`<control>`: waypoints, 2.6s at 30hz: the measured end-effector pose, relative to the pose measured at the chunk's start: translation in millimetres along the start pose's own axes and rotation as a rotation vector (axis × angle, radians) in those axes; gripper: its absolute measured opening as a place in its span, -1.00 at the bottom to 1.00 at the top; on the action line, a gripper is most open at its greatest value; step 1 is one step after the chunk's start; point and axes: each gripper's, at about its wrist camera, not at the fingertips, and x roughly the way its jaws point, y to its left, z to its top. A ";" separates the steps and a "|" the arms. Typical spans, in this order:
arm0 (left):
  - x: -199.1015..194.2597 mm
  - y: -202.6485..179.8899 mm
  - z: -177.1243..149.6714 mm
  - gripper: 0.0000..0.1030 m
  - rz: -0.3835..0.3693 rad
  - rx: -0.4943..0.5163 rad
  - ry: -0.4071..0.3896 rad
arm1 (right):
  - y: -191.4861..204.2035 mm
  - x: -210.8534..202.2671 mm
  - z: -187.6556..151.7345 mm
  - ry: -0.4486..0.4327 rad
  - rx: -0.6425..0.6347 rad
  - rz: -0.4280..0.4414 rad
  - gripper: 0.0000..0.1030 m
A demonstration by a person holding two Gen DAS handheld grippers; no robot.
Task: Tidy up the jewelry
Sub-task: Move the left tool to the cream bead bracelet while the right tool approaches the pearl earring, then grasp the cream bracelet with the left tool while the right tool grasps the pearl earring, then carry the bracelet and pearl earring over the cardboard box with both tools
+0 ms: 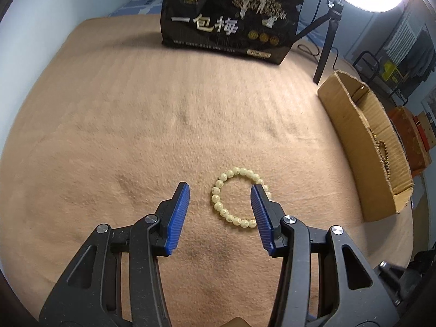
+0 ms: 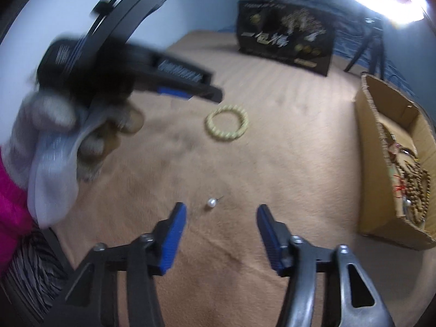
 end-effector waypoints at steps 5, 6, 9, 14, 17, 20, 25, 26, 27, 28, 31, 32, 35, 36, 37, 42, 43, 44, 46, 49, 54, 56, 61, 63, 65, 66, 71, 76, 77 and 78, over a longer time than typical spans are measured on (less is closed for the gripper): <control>11.5 0.0 -1.1 -0.23 0.010 0.006 0.026 | 5.7 17.5 -3.7 0.040 -0.029 0.008 -0.30; 12.4 -0.6 -0.8 -0.23 0.010 0.007 0.029 | 4.8 19.5 -3.6 0.041 -0.021 0.013 -0.35; 14.5 -2.3 0.1 -0.36 0.011 0.012 0.038 | 2.7 22.6 -1.6 0.034 -0.007 0.025 -0.40; 18.2 -4.0 1.8 -0.38 0.017 0.016 0.049 | 5.1 30.8 5.7 0.032 -0.009 0.025 -0.44; 20.7 -5.9 2.2 -0.43 0.024 0.023 0.053 | 7.1 35.9 8.8 0.036 -0.017 0.021 -0.49; 24.4 -8.0 1.7 -0.51 0.038 0.036 0.055 | 8.1 37.0 10.7 0.034 -0.025 0.019 -0.60; 26.7 -8.1 2.3 -0.85 0.076 0.041 0.044 | 9.0 39.2 11.6 0.039 -0.036 0.008 -0.84; 27.0 -7.6 2.6 -0.85 0.074 0.038 0.044 | 8.4 39.1 11.3 0.039 -0.034 0.007 -0.86; 27.1 -7.4 2.6 -0.85 0.073 0.038 0.043 | 7.6 39.1 11.5 0.038 -0.030 0.009 -0.88; 27.2 -7.6 2.7 -0.86 0.074 0.039 0.043 | 7.4 38.6 11.2 0.038 -0.029 0.011 -0.88; 25.0 -7.8 2.9 -0.90 0.077 0.039 0.033 | 6.6 37.9 11.8 0.034 -0.026 0.012 -0.89; 24.2 -7.8 3.2 -0.90 0.077 0.037 0.031 | 5.7 37.9 12.6 0.032 -0.025 0.013 -0.89; 18.1 -6.9 4.8 -0.90 0.074 0.027 0.016 | 6.0 33.3 14.7 0.020 -0.021 0.012 -0.89; 15.5 -6.4 5.4 -0.90 0.073 0.023 0.009 | 5.8 31.5 15.1 0.016 -0.019 0.012 -0.89; 13.0 -6.3 4.9 -0.90 0.071 0.021 0.004 | 5.9 29.8 15.2 0.012 -0.017 0.012 -0.89; -4.0 -5.8 8.0 -0.90 0.052 0.004 -0.036 | 4.2 18.3 15.6 -0.011 -0.006 0.010 -0.89; -9.2 -6.3 8.8 -0.90 0.048 0.001 -0.048 | 3.8 15.8 15.9 -0.016 -0.003 0.009 -0.89; -13.1 -6.7 9.3 -0.90 0.043 -0.001 -0.056 | 3.7 13.3 16.0 -0.021 -0.001 0.008 -0.89; -19.4 -7.4 9.9 -0.90 0.036 -0.005 -0.070 | 3.0 8.1 16.2 -0.031 0.002 0.006 -0.89; -31.3 -10.6 11.3 -0.90 0.024 -0.006 -0.094 | 3.3 -0.4 15.2 -0.044 0.007 0.002 -0.89; -50.0 -16.1 15.8 -0.90 -0.005 -0.018 -0.131 | 0.9 -13.8 15.4 -0.068 0.017 -0.009 -0.89; -59.2 -20.2 18.2 -0.90 -0.024 -0.025 -0.147 | -1.5 -17.2 16.9 -0.077 0.022 -0.013 -0.89; -77.8 -35.6 22.9 -0.90 -0.066 -0.019 -0.187 | -11.8 -32.4 19.0 -0.109 0.043 -0.025 -0.89; -84.0 -42.4 23.9 -0.90 -0.080 -0.013 -0.199 | -19.3 -36.1 22.6 -0.121 0.056 -0.032 -0.89; -89.3 -49.0 25.1 -0.90 -0.095 -0.010 -0.209 | -26.8 -42.4 23.7 -0.135 0.069 -0.040 -0.89; -92.1 -53.5 26.0 -0.90 -0.106 -0.009 -0.215 | -31.6 -46.4 24.1 -0.143 0.077 -0.046 -0.89; -98.8 -73.1 29.3 -0.90 -0.132 0.004 -0.232 | -59.8 -66.8 26.3 -0.185 0.126 -0.074 -0.89; -100.3 -95.1 32.8 -0.90 -0.158 0.026 -0.242 | -86.5 -83.8 28.1 -0.219 0.164 -0.106 -0.89; -100.2 -99.9 32.6 -0.90 -0.163 0.032 -0.243 | -92.0 -86.5 28.6 -0.223 0.171 -0.111 -0.89; -99.6 -104.8 32.9 -0.90 -0.166 0.038 -0.243 | -96.3 -88.4 29.0 -0.226 0.175 -0.115 -0.89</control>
